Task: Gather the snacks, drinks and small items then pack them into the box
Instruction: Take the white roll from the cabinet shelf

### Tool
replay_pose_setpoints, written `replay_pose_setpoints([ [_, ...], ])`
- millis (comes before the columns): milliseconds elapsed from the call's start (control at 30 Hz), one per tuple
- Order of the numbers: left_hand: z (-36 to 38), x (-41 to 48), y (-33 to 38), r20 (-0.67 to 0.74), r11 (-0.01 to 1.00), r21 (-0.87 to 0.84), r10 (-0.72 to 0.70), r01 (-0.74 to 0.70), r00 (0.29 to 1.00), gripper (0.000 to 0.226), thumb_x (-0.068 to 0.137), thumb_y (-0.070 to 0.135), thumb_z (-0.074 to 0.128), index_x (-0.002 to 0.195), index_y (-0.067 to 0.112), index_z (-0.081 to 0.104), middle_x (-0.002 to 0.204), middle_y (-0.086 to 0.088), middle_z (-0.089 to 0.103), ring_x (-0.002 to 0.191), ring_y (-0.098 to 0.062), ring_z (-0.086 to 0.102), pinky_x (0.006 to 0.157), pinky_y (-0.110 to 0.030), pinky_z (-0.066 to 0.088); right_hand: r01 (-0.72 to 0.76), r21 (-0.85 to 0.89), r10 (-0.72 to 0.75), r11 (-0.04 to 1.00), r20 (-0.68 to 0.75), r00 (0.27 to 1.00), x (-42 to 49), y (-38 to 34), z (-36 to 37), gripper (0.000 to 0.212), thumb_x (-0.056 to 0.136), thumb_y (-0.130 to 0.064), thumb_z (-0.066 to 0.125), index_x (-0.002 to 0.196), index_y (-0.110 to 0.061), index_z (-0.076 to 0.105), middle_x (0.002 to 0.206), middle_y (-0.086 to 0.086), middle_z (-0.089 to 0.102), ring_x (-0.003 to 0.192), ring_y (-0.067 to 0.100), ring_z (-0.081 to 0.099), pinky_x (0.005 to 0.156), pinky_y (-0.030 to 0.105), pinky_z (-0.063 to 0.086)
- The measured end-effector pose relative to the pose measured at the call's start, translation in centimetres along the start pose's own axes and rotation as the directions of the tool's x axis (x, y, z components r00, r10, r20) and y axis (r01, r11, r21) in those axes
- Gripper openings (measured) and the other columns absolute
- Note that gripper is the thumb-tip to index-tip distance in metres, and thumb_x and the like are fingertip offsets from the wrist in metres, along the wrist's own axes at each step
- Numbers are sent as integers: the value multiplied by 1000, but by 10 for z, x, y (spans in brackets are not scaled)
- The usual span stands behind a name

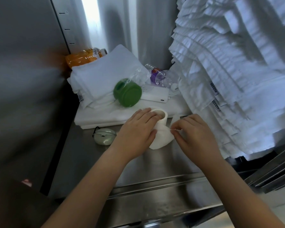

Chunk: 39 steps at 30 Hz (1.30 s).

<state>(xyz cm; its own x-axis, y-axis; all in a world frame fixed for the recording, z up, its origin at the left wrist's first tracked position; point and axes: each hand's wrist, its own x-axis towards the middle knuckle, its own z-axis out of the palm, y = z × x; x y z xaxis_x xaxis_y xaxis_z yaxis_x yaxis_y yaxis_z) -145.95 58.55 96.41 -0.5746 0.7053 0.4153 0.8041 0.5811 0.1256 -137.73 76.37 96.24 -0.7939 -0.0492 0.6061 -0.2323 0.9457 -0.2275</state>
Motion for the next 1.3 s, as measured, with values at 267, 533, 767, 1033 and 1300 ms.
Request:
replay_pose_setpoints([
  [267,0,1,3,6,1000,-6,-3,4,1000,45,91,23,54,135,15,48,138,1,48,136,-20,34,116,-32,18,15,-24,-14,1000,26,1000,-20,5,-17,11,77,-7,73,78,-13,64,75,-4,60,79,19,51,69,33,45],
  [533,0,-2,3,14,1000,-4,-4,4,1000,47,91,22,54,137,14,46,139,0,47,136,-20,34,116,-33,18,21,-44,-20,999,27,999,-31,8,-28,13,76,-3,73,80,-9,63,79,0,63,90,23,55,82,25,39],
  [767,1,-3,2,13,1000,1,-8,8,1000,49,91,22,53,139,15,43,141,0,45,138,-20,30,116,-32,17,-8,-51,11,999,73,997,-37,12,-37,10,79,-6,71,83,-10,63,83,-2,64,98,24,56,88,24,37],
  [1033,2,-4,3,-11,1000,-20,-11,11,1000,51,89,19,56,139,15,43,141,-1,45,136,-21,33,116,-32,17,9,-56,-4,998,90,996,-42,11,-40,5,86,-17,59,84,-14,62,84,-5,63,103,22,56,89,28,40],
  [1300,6,-3,5,-56,1000,-9,-14,13,998,51,85,15,63,134,10,49,135,-6,52,131,-26,41,112,-33,22,-119,-81,127,990,111,986,-23,-11,-26,45,79,-38,67,113,-10,61,102,0,66,105,22,55,88,38,46],
])
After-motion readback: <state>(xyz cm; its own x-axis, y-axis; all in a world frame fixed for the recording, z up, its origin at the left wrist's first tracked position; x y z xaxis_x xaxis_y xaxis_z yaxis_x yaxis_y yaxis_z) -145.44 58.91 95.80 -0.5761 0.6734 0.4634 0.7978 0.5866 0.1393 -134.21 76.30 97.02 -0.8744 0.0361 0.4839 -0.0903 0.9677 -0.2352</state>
